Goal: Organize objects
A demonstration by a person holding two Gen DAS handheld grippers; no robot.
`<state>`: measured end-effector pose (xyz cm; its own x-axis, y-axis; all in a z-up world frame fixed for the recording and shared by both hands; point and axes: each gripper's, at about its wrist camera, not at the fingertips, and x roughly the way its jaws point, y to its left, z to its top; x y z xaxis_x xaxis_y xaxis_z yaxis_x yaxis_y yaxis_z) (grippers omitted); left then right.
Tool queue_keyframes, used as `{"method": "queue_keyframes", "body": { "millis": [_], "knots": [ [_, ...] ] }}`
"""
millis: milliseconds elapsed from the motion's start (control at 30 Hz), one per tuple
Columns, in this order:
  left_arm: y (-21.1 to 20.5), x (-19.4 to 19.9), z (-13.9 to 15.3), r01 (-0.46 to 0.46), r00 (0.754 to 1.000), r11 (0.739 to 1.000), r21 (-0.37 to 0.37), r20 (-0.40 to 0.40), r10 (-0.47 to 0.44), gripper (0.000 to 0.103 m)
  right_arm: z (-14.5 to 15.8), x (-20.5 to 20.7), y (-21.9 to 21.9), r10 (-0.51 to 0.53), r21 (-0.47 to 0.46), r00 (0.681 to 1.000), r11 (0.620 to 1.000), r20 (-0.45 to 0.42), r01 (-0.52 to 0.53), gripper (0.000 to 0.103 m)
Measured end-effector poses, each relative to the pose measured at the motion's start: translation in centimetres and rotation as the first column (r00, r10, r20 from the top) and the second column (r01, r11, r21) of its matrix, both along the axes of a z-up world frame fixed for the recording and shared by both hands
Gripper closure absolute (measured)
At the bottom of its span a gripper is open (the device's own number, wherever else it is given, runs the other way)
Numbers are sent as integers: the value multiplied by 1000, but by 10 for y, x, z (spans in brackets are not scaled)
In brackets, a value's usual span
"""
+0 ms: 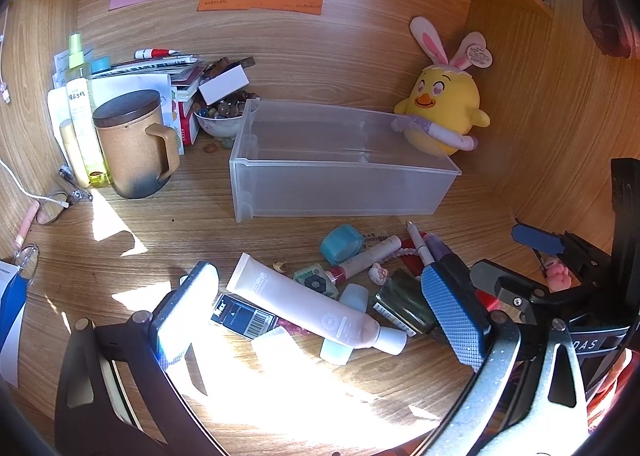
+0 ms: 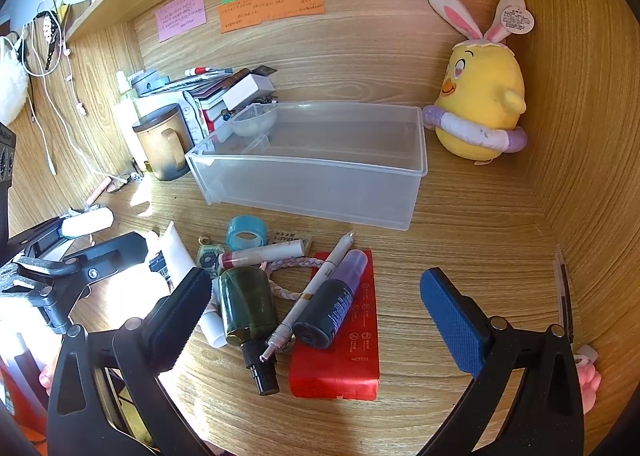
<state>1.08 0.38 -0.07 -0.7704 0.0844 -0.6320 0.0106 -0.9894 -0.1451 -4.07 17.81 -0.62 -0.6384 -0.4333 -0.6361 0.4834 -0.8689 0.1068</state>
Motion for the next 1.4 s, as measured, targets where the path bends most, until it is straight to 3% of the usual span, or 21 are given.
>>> {"method": "queue_keyframes", "body": {
  "millis": [367, 600, 633, 700, 767, 1133, 1400],
  "knots": [
    [-3, 0, -1, 19, 1000, 1000, 22, 10, -19, 0, 2, 0, 0, 7, -3, 1000, 1000, 0, -7, 0],
    [-23, 6, -2, -18, 1000, 998, 55, -7, 18, 0, 4, 2, 0, -13, 8, 999, 1000, -36, 13, 0],
    [-27, 7, -2, -35, 999, 998, 51, -8, 35, 1, 4, 2, 0, -22, 10, 999, 1000, -47, 23, 0],
    [-38, 8, -5, -69, 998, 997, 44, 4, 69, 16, 5, 3, 2, -32, 11, 998, 999, -60, 33, 1],
    [-47, 7, -10, -91, 996, 995, 44, 29, 90, 22, 5, 3, 2, -42, 15, 997, 999, -69, 43, 4],
    [-94, 19, -40, -258, 961, 966, 10, 107, 256, 28, -16, -6, 1, -29, 10, 999, 1000, 25, 29, 32],
    [-87, 13, -61, -239, 957, 970, 45, 182, 227, 38, -27, -13, -1, -29, -1, 997, 1000, 72, 29, 48]
  ]
}}
